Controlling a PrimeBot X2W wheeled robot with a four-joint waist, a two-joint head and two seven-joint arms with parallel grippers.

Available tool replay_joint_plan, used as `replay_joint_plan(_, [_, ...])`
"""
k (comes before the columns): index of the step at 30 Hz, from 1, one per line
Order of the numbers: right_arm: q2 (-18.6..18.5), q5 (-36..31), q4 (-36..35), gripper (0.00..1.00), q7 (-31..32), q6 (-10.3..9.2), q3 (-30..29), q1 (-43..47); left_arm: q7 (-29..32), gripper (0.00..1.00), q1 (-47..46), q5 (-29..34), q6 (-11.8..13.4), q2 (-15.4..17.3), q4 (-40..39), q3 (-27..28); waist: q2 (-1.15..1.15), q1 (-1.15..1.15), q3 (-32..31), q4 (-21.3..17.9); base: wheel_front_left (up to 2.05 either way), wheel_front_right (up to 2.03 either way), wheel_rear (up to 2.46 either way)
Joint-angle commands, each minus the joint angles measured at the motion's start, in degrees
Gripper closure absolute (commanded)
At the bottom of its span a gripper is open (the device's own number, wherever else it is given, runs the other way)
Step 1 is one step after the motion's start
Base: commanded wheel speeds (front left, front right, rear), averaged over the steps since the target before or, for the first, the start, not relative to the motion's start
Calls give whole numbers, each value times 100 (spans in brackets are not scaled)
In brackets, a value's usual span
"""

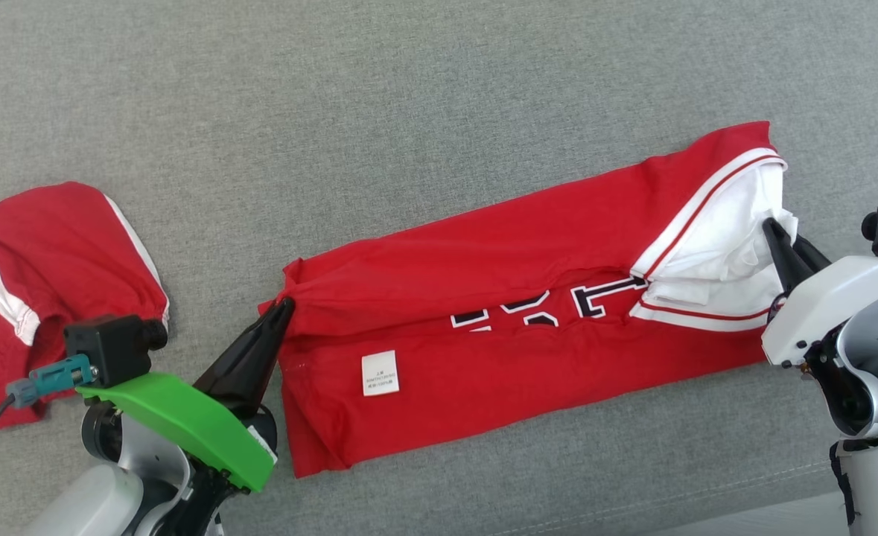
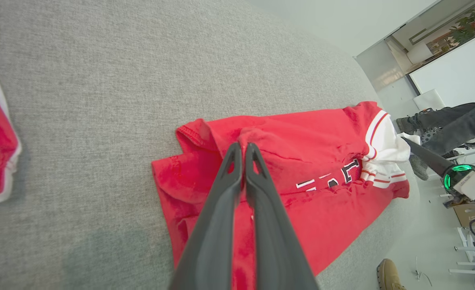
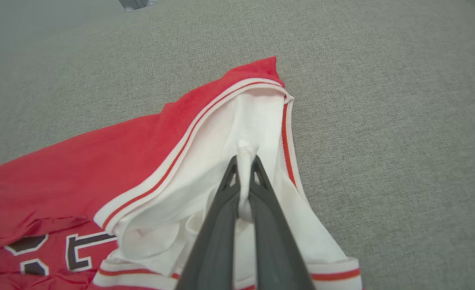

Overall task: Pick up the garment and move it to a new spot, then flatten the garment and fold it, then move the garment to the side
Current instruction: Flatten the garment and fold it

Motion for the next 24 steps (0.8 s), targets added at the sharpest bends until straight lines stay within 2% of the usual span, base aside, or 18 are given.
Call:
replay_joint_plan(1, [-3,11,37,100,-40,-8,7,-63,-28,100,89,19,-13,20,-2,21,0,0,-1,16,0,0,0])
replay_joint_plan(4, [21,52,86,100,-26,-8,-7,-53,-28,100,105,1,-20,-5,12,11,0,0,-32,28,0,0,0])
replay_joint_plan(5, [20,63,89,100,-9,-8,-11,-48,-33,97,114,-9,-14,-16,16,10,0,0,-45,28,0,0,0])
replay_joint_plan(7, [26,85,133,100,105,-8,-31,4,1,27,154,-23,0,-25,18,-41,0,0,-75,24,0,0,0])
replay_joint_plan(8, [37,93,148,100,201,-8,-25,54,43,0,208,-19,5,-19,31,-98,0,0,-101,21,0,0,0])
replay_joint_plan(9, [29,88,144,85,277,-8,-13,91,69,0,248,-32,29,-17,45,-138,0,0,-123,17,0,0,0])
replay_joint_plan(10, [-8,60,130,34,376,-8,17,133,115,0,291,2,34,15,60,-206,0,0,-148,10,0,0,0])
replay_joint_plan(11, [-57,4,130,0,473,-8,34,179,125,0,323,33,43,35,71,-231,0,0,-170,7,0,0,0])
replay_joint_plan(15, [-95,-12,-52,0,761,-8,-38,185,-274,0,489,247,206,50,153,-115,0,0,-228,-6,0,0,0])
replay_joint_plan(19, [-165,-245,-240,0,1022,-8,-211,21,-1183,0,675,645,318,-101,178,146,0,0,-211,-6,0,0,0])
replay_joint_plan(22, [-106,-474,-101,0,1229,-8,-179,-152,-1540,0,787,1060,363,-177,312,312,0,0,-125,4,0,0,0])
replay_joint_plan(24, [-169,-698,90,0,1325,-9,-126,-298,-1618,0,852,1359,338,-339,430,384,0,0,-54,39,0,0,0])
